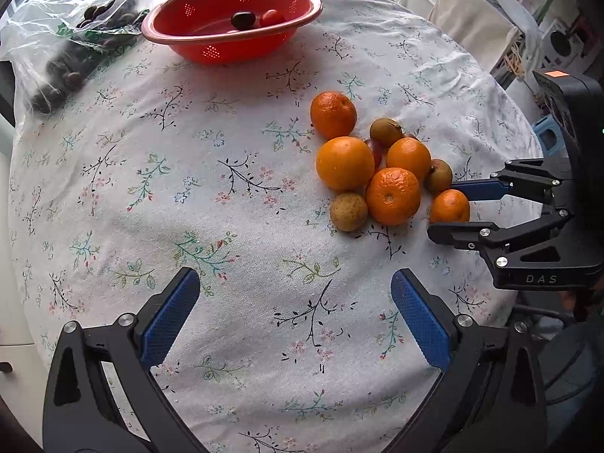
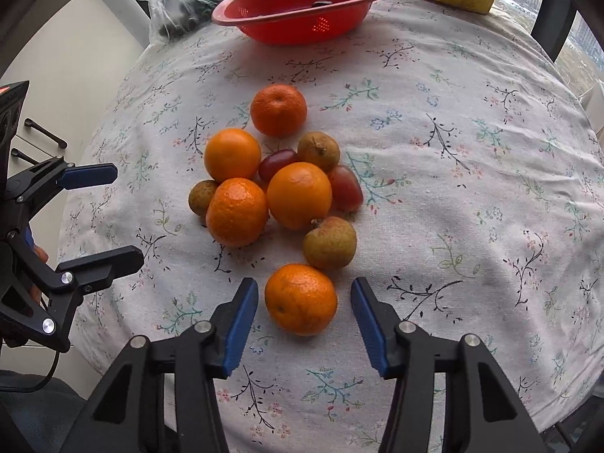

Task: Organize fruits
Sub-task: 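Grasp a tangerine with the right tool while the left tool grasps a brown fruit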

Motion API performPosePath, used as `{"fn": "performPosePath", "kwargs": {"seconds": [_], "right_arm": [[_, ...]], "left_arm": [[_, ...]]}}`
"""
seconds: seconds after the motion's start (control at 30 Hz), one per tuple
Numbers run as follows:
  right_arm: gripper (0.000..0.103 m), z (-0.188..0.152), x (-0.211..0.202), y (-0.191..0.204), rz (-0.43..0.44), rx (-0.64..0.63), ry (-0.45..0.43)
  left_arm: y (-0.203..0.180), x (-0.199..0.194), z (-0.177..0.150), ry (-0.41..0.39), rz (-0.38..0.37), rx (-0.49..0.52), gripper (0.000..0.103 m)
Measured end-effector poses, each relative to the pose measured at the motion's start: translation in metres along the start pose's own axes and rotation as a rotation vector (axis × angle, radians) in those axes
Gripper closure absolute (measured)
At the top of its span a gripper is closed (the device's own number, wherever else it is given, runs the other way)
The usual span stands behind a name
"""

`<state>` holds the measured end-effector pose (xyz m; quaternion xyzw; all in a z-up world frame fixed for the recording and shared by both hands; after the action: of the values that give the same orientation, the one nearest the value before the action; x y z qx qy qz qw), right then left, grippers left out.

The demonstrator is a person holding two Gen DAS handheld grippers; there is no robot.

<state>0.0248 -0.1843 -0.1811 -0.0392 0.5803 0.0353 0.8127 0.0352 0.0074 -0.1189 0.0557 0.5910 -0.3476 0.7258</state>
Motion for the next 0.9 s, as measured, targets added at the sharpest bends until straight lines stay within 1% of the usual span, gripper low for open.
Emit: {"fn": "performPosePath", "kwargs": {"seconds": [0.03,0.13,0.23,0.33,0.43,0.5,0.53,0.73,0.8,0.9], "right_arm": [[0.053,0.0,0.0,0.0,-0.002,-0.003,0.002],[0.056,0.0,0.0,-0.003,0.011,0.0,0.008],[0.06,-0.002,-0.001,-0.005,0.026,-0.002,0.013],[0.062,-0.004,-0.002,-0.005,0.032,-0.012,0.02],[0.063,-0.006,-0.003,-0.004,0.038,-0.022,0.023],[0.063,-0.007,-0.004,-0.005,0.042,-0.024,0.025],[0.063,-0.007,-0.004,-0.006,0.041,-0.022,0.027],[0.063,-0.008,-0.004,-0.011,0.039,-0.01,0.03],[0.063,-0.008,-0.004,-0.012,0.037,-0.013,0.03],[0.063,-0.008,-0.004,-0.012,0.035,-0.018,0.029]], "left_arm": [[0.0,0.003,0.002,0.006,-0.007,0.0,0.0],[0.001,0.01,0.011,0.012,-0.035,0.0,0.0],[-0.001,0.019,0.019,0.023,-0.05,0.021,0.001],[-0.002,0.028,0.026,0.04,-0.057,0.043,0.001],[-0.002,0.035,0.031,0.05,-0.07,0.061,0.004],[-0.002,0.041,0.035,0.063,-0.086,0.066,0.02],[-0.002,0.043,0.036,0.067,-0.092,0.07,0.023],[-0.003,0.044,0.041,0.068,-0.109,0.107,0.035],[-0.005,0.044,0.044,0.07,-0.113,0.122,0.046],[-0.008,0.045,0.045,0.079,-0.121,0.146,0.049]]}}
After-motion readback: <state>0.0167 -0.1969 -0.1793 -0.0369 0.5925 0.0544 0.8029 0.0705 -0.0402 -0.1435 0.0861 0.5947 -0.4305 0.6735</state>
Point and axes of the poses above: each gripper's, at about its wrist camera, not at the fingertips, and x roughly the way its jaws point, y to its left, z to its top, the point moved 3 cm from there along x, roughly the way its jaws point, and after that the axes turned 13 degrees about -z, right-handed, at the moved point
